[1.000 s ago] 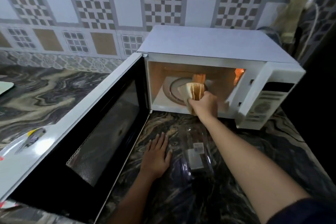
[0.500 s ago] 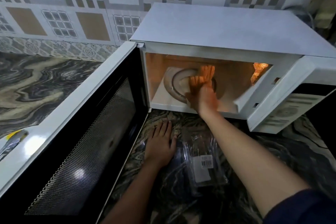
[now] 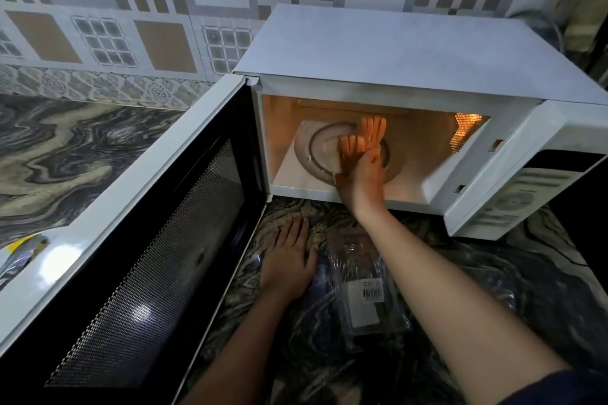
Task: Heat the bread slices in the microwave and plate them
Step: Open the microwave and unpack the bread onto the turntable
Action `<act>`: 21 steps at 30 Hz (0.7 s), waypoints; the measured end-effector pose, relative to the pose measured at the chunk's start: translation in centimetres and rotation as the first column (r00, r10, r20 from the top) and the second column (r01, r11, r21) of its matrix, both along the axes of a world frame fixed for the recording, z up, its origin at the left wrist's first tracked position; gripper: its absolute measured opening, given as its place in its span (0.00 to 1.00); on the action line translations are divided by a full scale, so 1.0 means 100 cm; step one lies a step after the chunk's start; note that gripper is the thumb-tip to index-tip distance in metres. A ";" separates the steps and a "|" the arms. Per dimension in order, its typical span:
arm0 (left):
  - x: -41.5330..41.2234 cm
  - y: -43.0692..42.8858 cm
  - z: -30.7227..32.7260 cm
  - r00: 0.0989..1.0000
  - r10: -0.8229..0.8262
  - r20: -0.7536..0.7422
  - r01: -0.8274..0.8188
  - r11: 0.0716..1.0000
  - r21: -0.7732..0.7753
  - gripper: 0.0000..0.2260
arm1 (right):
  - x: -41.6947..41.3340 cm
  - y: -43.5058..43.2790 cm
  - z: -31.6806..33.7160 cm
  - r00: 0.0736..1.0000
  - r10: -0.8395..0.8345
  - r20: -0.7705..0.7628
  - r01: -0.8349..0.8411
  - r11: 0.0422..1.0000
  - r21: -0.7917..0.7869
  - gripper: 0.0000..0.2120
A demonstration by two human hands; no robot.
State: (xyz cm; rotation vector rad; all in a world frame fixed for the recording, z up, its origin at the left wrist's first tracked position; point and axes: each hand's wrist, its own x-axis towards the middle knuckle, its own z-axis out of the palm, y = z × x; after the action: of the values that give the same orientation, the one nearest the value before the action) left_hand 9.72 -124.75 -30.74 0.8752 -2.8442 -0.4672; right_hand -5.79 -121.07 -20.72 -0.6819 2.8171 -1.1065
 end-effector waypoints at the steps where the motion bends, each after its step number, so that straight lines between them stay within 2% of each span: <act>1: 0.000 0.000 0.001 1.000 0.000 -0.004 0.000 1.000 -0.001 0.34 | -0.001 -0.002 -0.001 1.000 0.001 -0.001 -0.001 1.000 -0.016 0.35; 4: 0.001 0.000 0.001 1.000 -0.005 -0.002 0.005 1.000 -0.005 0.33 | -0.006 -0.009 -0.002 0.997 -0.005 0.074 0.006 1.000 -0.005 0.34; 7: 0.001 0.001 0.003 1.000 -0.009 -0.012 0.009 1.000 0.005 0.34 | -0.018 -0.023 -0.007 0.996 -0.038 0.075 0.038 0.999 -0.003 0.38; 9: 0.002 0.000 0.002 1.000 -0.010 -0.019 0.010 1.000 0.013 0.34 | -0.023 -0.034 -0.012 0.997 -0.022 0.080 0.023 1.000 -0.020 0.37; 11: 0.001 -0.001 0.000 1.000 -0.008 -0.020 0.008 1.000 0.008 0.33 | -0.029 -0.041 -0.014 1.000 -0.013 0.025 0.011 0.998 0.054 0.36; 14: 0.000 -0.001 -0.002 1.000 0.002 -0.024 -0.002 1.000 -0.002 0.30 | -0.038 -0.045 -0.009 0.995 -0.055 -0.086 0.063 0.994 0.087 0.43; 16: 0.000 -0.002 -0.002 1.000 0.001 -0.027 -0.001 1.000 -0.002 0.30 | -0.037 -0.050 -0.007 0.983 0.032 -0.179 0.000 0.984 0.176 0.38; 19: 0.000 -0.002 -0.002 0.999 -0.002 -0.035 0.002 1.000 -0.002 0.30 | -0.041 -0.058 -0.013 0.992 0.062 -0.108 -0.029 0.959 0.281 0.36; 21: 0.001 -0.002 -0.002 0.999 -0.002 -0.036 0.002 1.000 -0.005 0.30 | -0.044 -0.059 -0.016 0.988 0.077 -0.136 -0.030 0.946 0.322 0.35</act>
State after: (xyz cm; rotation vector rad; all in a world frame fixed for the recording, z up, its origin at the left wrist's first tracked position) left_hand 9.80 -124.99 -30.98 0.8539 -2.8125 -0.4711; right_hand -10.21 -126.98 -22.27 -0.8309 2.9768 -0.5899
